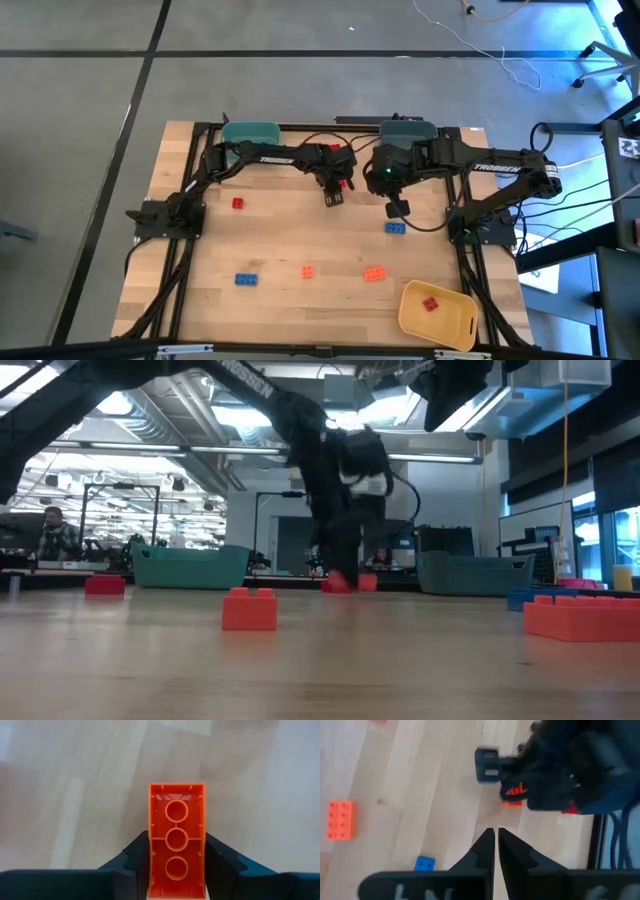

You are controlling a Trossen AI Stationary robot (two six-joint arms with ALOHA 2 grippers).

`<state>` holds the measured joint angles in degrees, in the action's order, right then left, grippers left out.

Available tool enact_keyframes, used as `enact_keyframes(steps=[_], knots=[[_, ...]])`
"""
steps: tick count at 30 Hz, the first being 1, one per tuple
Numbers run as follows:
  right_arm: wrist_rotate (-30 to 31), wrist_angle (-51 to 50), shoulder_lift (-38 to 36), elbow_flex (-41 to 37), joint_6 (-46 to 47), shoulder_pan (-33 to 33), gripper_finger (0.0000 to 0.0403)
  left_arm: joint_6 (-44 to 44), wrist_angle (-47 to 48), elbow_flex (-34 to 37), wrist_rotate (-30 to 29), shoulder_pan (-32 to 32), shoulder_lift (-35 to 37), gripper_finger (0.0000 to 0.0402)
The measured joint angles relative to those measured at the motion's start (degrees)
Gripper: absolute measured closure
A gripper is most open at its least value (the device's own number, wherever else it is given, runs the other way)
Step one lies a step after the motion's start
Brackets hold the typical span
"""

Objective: Sort & place blocks by color
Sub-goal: Put the orange game piece into the dark blue bin

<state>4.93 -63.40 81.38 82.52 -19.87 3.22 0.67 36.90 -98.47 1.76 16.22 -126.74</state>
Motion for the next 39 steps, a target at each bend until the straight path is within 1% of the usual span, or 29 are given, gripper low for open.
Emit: enact_keyframes(steps=[2, 3, 8, 14, 19, 23, 25, 34, 39], knots=[[0.0, -0.8, -0.1, 0.0, -1.4, 0.0, 0.0377, 0.3, 1.5, -2.1, 1.2, -0.1, 1.1, 0.0275], [0.0, -1.1, -0.2, 0.0, -1.8, 0.0, 0.0377, 0.3, 3.7, -2.8, 1.6, -0.1, 2.1, 0.0275], [0.7, -1.4, -0.4, 0.0, -3.0, 0.0, 0.0377, 0.1, 11.2, -6.6, 1.8, 0.0, 6.0, 0.0275], [1.1, -1.5, -0.3, 0.0, -3.1, 0.1, 0.0377, -1.7, 12.3, -7.5, 3.3, 0.0, 11.9, 0.0275], [2.5, -0.9, -0.3, 0.0, -4.7, 0.3, 0.0377, -3.2, 13.1, -7.5, 6.4, -0.1, 15.2, 0.0275], [4.1, 0.1, -0.3, 0.0, -11.3, 0.3, 0.0377, -3.7, 14.4, -7.5, 6.8, -0.6, 15.6, 0.0275], [4.0, 0.8, -0.3, 0.0, -12.8, 0.3, 0.0377, -4.1, 14.6, -7.4, 6.8, -0.8, 15.9, 0.0275], [3.0, 3.2, 0.3, 0.0, -11.4, 0.9, 0.0375, -4.8, 14.7, -7.5, 6.7, -1.4, 15.9, 0.0275], [3.0, 2.4, 2.1, 0.0, -8.9, 1.6, 0.0347, -4.8, 14.7, -7.5, 6.7, -1.4, 15.9, 0.0275]])
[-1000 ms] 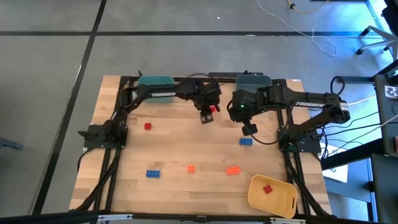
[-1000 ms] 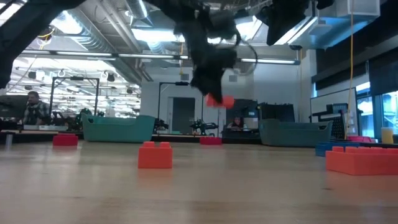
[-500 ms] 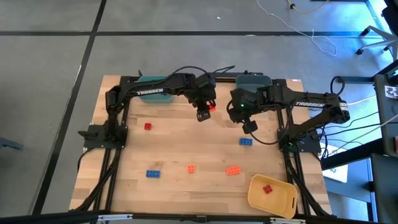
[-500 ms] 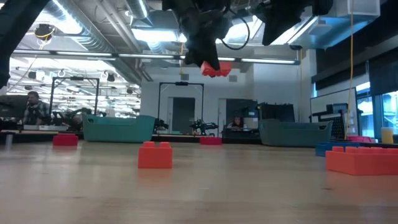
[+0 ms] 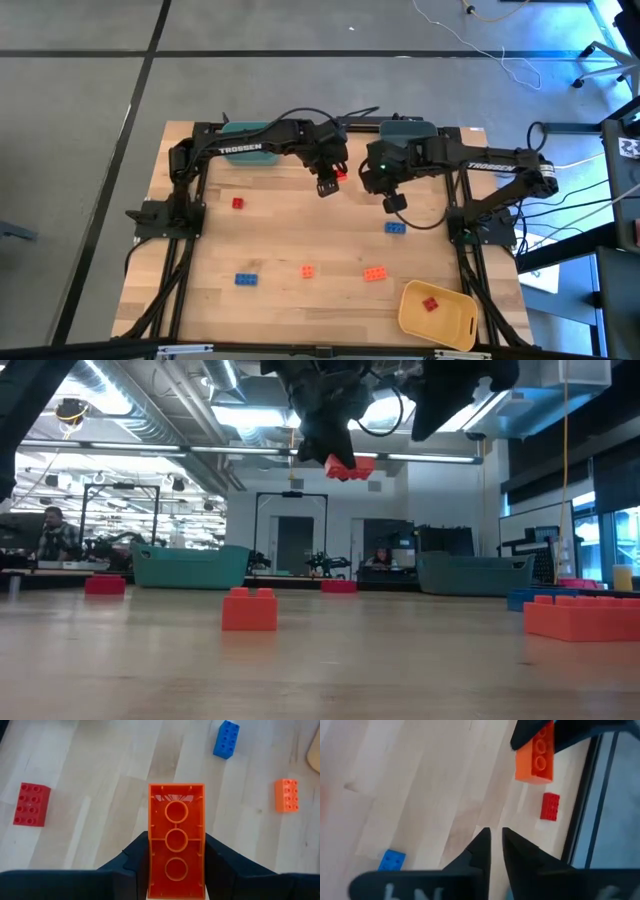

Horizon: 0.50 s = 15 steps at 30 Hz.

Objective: Sort & place blocks by color
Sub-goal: Put the orange game piece into the dark blue bin

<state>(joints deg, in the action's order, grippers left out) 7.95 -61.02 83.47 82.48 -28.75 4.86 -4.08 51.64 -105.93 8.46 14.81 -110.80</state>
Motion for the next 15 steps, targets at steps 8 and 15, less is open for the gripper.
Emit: enact_keyframes(steps=[8, 15], knots=[[0.1, 1.0, 3.3, 0.0, -0.7, 0.0, 0.0287, 0.8, 0.3, 0.0, 2.1, 0.1, 0.2, 0.0275], [0.8, 1.7, 3.7, 0.0, -2.4, -0.1, 0.0269, 0.7, 3.5, 0.0, 3.7, 0.9, 0.2, 0.0275]])
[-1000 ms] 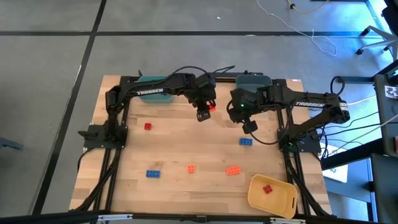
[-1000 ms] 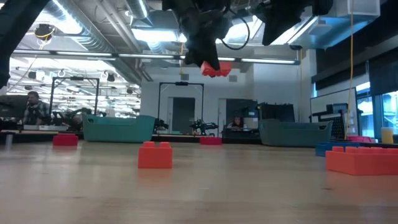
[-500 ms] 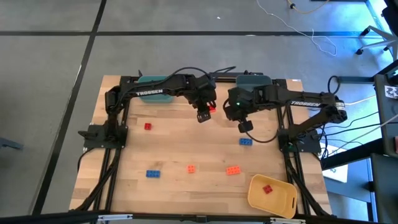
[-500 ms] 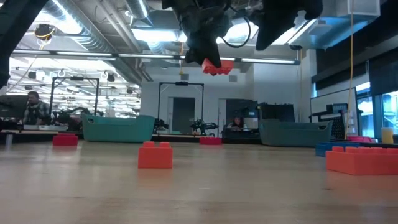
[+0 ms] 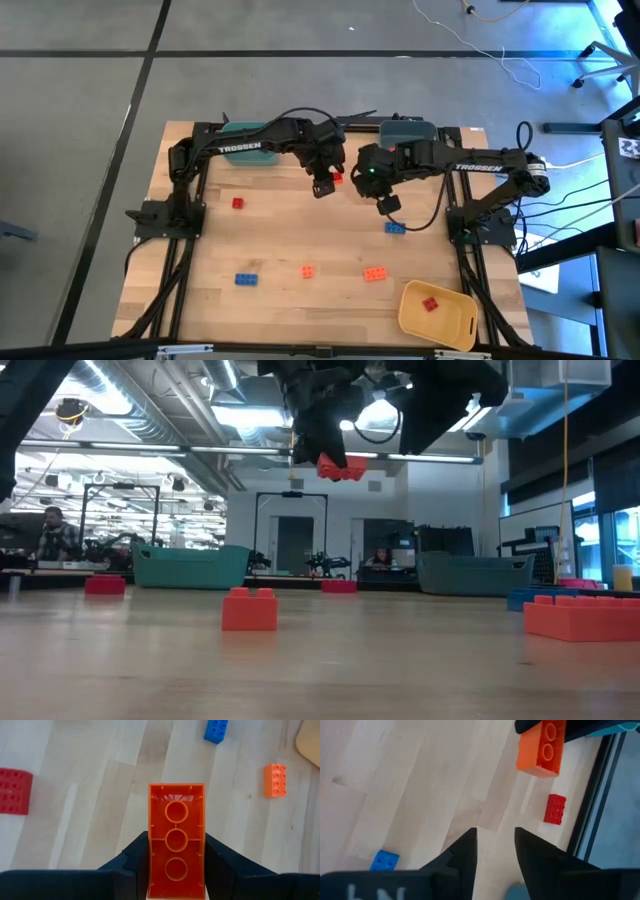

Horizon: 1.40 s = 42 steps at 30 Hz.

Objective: Sort & place blocks by color
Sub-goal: Put the orange game piece into the dark blue bin

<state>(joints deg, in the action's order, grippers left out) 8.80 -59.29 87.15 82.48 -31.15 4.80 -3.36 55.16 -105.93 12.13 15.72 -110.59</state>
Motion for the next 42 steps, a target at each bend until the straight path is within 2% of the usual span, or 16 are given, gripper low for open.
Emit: enact_keyframes(steps=[6, 10, 14, 17, 20, 27, 32, 42], knots=[[2.3, -0.1, 0.0, 0.0, -1.3, -2.2, 0.0267, 0.5, 1.3, 0.0, 2.4, 2.9, 1.2, 0.0275], [6.8, -0.3, 0.0, 0.0, -3.4, -4.5, 0.0267, 2.5, 3.2, 0.0, 3.0, 5.3, 4.0, 0.0275], [13.6, 0.4, 0.0, 0.0, -5.3, -6.5, 0.0267, 5.1, 5.4, 0.0, 9.8, 7.6, 7.3, 0.0275], [16.0, 2.9, 0.0, 0.0, -5.4, -7.5, 0.0267, 5.5, 6.6, 0.0, 13.9, 8.4, 8.6, 0.0275], [16.2, 6.2, 0.0, 0.0, -6.9, -8.2, 0.0267, 6.5, 6.6, 0.0, 17.6, 8.1, 9.6, 0.0275], [16.2, 15.3, 0.0, 0.1, -15.1, -9.9, 0.0267, 10.4, 9.1, 0.0, 20.7, 5.8, 9.4, 0.0275], [16.2, 19.5, 0.0, 0.1, -18.6, -10.7, 0.0267, 10.6, 8.7, 0.0, 21.7, 4.8, 9.2, 0.0275], [16.2, 25.6, 0.0, 0.1, -18.9, -12.2, 0.0267, 10.6, 7.4, 0.0, 22.1, 4.3, 9.2, 0.0275]])
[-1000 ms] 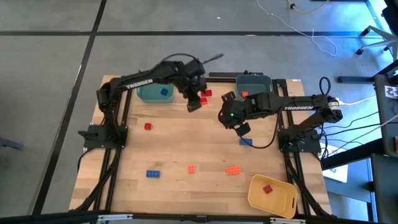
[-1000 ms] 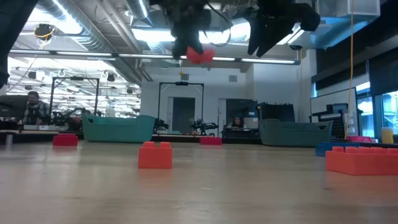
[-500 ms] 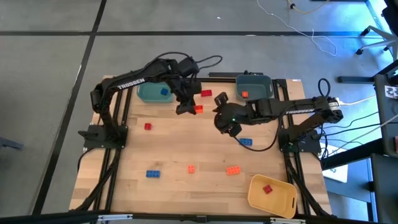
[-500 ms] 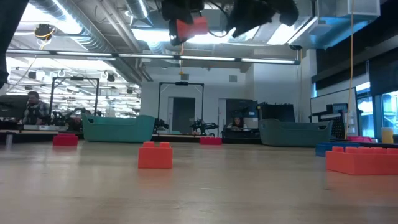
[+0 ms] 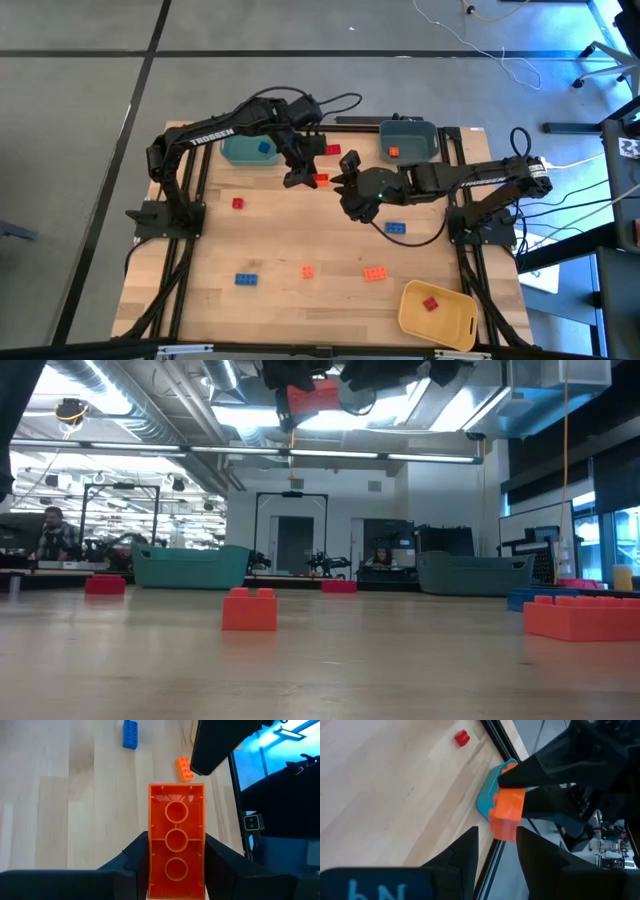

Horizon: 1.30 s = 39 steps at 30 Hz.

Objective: Sort & place blocks by color
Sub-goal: Put the orange game piece into the dark blue bin

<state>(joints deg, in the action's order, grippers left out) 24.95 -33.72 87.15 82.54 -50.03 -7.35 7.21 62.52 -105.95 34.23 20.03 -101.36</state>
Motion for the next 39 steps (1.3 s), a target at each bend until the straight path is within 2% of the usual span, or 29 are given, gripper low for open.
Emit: enact_keyframes(steps=[10, 29, 39], knots=[[2.4, 1.2, 0.0, 0.0, 0.2, 0.0, 0.0267, -0.7, -2.0, 0.0, 1.9, -0.6, 0.0, 0.0275], [2.3, 0.7, 0.0, 0.0, 0.5, 0.0, 0.0267, -1.1, -2.2, 0.0, -0.2, -1.3, 0.0, 0.0275], [0.9, 0.6, 0.0, 0.0, 4.7, 0.5, 0.0267, -1.1, -2.2, 0.0, -0.1, -1.3, 0.0, 0.0275]])
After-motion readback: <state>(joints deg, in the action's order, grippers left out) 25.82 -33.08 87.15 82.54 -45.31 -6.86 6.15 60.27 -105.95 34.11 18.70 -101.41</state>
